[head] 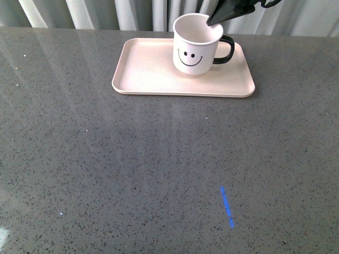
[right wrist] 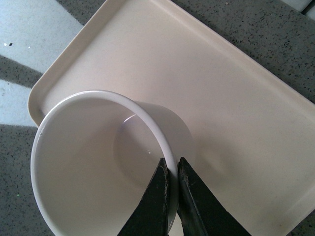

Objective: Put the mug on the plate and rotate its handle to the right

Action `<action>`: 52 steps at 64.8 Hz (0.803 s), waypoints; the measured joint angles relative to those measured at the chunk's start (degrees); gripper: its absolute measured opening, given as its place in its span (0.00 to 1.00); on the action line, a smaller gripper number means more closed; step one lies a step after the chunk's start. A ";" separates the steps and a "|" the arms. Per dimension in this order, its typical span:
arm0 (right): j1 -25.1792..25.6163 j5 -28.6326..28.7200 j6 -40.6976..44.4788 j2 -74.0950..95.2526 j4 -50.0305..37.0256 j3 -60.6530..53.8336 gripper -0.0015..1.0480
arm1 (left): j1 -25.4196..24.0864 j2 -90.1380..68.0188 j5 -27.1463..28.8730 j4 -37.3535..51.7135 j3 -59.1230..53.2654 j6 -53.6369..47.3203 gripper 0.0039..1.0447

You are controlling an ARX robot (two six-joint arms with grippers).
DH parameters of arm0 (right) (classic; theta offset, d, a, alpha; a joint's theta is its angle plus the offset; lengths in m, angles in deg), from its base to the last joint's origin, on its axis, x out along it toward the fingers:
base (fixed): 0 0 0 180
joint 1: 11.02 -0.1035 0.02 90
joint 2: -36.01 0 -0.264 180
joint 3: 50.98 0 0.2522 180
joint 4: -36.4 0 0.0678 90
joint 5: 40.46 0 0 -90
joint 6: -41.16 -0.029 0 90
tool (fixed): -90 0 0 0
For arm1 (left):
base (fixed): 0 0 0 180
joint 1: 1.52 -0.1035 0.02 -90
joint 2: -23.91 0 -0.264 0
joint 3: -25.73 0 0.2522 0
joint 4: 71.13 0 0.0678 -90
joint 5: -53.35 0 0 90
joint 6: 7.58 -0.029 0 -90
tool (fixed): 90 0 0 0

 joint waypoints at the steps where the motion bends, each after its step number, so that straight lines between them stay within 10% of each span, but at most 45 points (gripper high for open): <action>1: 0.00 0.00 0.00 0.00 0.00 0.00 0.02 | 0.00 0.00 0.00 0.00 0.00 0.00 0.91; 52: -0.13 2.93 6.58 3.61 5.09 5.03 0.02 | 0.00 0.00 0.00 0.00 0.02 0.00 0.91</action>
